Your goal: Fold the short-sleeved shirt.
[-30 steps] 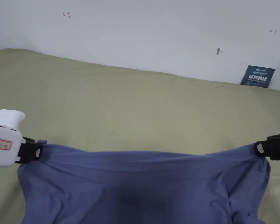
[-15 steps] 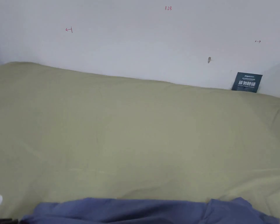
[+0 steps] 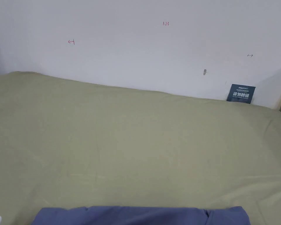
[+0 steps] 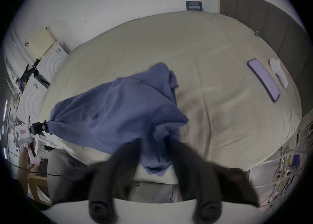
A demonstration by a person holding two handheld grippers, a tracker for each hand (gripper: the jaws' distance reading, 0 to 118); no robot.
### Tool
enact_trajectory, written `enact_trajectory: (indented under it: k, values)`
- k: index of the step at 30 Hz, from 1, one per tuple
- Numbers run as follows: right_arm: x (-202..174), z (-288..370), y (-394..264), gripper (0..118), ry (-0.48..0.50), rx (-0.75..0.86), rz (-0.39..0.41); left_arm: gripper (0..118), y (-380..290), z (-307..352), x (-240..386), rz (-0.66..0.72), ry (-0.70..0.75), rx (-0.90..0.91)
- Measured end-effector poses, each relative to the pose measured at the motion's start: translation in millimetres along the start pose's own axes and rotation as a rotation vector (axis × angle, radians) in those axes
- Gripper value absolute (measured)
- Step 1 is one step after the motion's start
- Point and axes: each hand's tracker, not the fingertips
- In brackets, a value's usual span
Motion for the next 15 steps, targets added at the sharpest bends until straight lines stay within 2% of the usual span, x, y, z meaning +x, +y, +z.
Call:
enact_trajectory:
  k: [3,7,9,10,11,12,13,14,15]
  values:
    - [-23,28,6,73,-0.042,0.114,0.097,82,12,28,14,0.060,-0.014,0.108]
    - [-65,48,8,72,-0.128,0.290,0.199,81,21,50,51,0.005,0.024,0.306]
    - [-79,55,5,69,-0.122,0.357,0.211,80,20,51,70,-0.016,0.089,0.374]
    - [-91,56,3,59,-0.107,0.382,0.218,79,21,49,77,-0.021,0.105,0.369]
    - [-97,57,0,42,-0.083,0.401,0.220,75,21,48,83,-0.022,0.089,0.353]
    - [-102,56,-2,5,-0.089,0.416,0.227,59,22,46,86,-0.035,0.066,0.345]
    - [-107,55,-5,0,-0.116,0.448,0.229,33,22,40,85,-0.055,0.044,0.331]
    - [-115,51,-7,0,-0.120,0.437,0.237,2,21,34,88,-0.065,0.048,0.330]
    - [-117,49,-6,0,-0.113,0.416,0.250,0,19,31,89,-0.080,0.065,0.331]
